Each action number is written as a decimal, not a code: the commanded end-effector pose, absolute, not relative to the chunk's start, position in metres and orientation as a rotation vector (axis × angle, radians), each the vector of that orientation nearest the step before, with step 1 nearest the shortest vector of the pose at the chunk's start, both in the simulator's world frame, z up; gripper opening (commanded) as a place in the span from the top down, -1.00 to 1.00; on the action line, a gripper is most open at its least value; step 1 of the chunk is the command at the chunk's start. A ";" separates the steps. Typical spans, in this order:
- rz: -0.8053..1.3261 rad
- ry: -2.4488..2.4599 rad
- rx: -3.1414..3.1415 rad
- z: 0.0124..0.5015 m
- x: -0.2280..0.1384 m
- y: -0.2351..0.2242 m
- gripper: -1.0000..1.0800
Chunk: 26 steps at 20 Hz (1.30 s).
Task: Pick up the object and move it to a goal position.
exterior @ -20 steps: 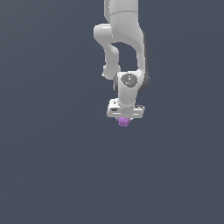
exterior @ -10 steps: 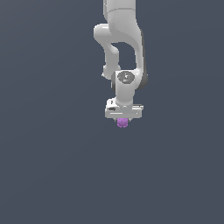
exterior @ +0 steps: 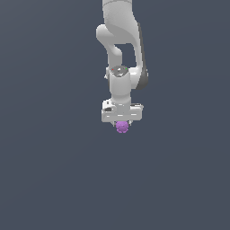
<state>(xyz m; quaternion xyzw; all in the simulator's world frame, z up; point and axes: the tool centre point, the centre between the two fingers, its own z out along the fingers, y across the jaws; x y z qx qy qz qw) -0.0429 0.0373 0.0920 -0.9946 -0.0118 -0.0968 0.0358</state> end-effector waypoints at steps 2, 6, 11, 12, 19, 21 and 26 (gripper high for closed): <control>-0.382 -0.071 -3.025 0.109 -0.030 0.027 1.00; -0.467 -0.107 -2.990 0.126 -0.018 0.016 1.00; -0.562 -0.147 -2.946 0.147 -0.005 0.005 1.00; -0.580 -0.155 -2.937 0.151 -0.003 0.002 1.00; -0.697 -0.205 -2.874 0.178 0.012 -0.013 1.00; -0.728 -0.218 -2.856 0.186 0.016 -0.017 1.00; -0.803 -0.251 -2.810 0.205 0.024 -0.027 1.00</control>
